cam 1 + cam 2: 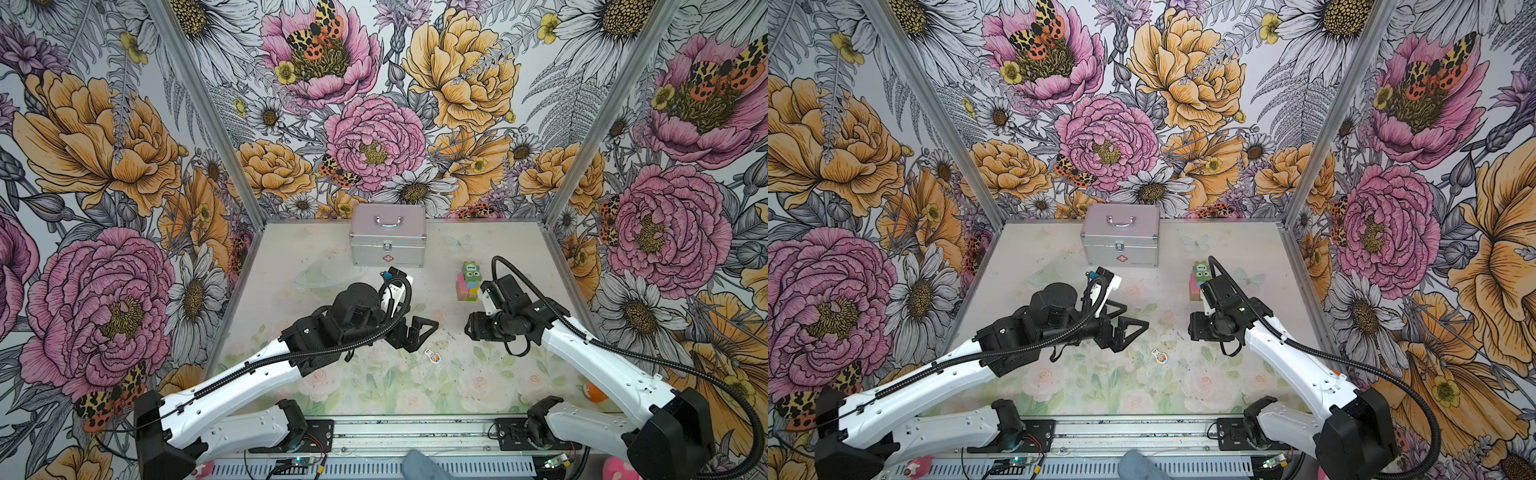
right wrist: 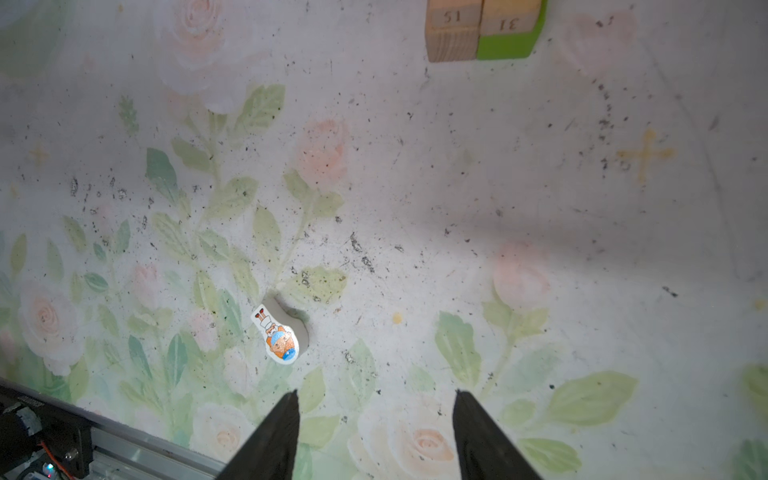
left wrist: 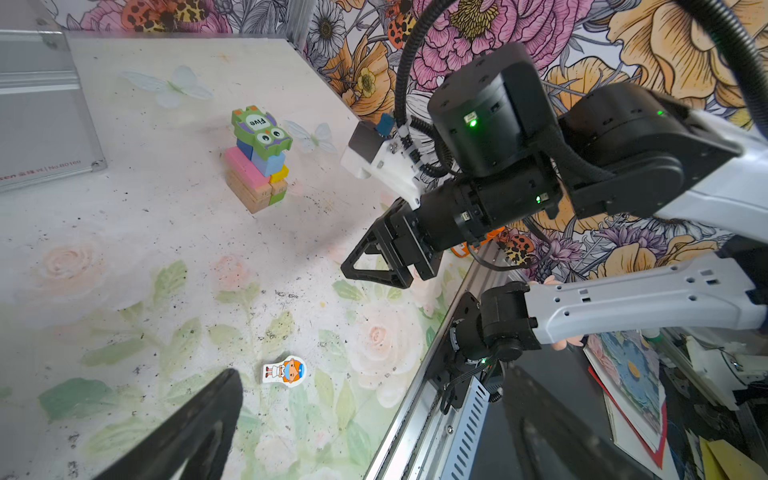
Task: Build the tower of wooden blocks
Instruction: 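Lower the right gripper around the cartoon sticker tile and close it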
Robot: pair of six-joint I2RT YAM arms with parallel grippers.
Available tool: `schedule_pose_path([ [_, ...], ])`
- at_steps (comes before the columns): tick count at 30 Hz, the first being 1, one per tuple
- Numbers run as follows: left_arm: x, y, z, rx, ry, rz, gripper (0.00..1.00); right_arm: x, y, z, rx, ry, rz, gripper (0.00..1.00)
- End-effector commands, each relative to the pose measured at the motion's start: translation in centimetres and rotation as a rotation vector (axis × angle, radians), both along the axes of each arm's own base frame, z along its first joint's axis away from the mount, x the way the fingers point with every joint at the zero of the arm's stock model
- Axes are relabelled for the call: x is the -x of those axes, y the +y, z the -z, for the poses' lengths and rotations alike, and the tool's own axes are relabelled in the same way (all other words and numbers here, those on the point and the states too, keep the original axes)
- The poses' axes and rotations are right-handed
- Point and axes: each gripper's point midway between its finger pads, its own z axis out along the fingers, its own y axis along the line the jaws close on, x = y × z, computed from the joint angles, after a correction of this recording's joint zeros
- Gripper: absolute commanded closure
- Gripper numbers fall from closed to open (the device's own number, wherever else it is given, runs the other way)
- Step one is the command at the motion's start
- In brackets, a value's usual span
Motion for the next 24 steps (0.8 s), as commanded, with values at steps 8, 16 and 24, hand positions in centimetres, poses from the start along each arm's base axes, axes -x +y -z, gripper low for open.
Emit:
schedule_pose_path([
  [8,1.7,2.1,-0.8,0.086,-0.006,0.054,0.01,-0.4,5.6,2.7,0.015,-0.009,-0.114,0.43],
  [16,2.2,3.6,-0.7,0.115,-0.006,0.017,0.01,0.0,8.1,4.7,0.048,0.023,-0.187,0.45],
  [24,1.5,4.3,0.1,0.099,-0.019,-0.019,0.01,0.5,9.4,5.7,0.071,0.039,-0.228,0.45],
])
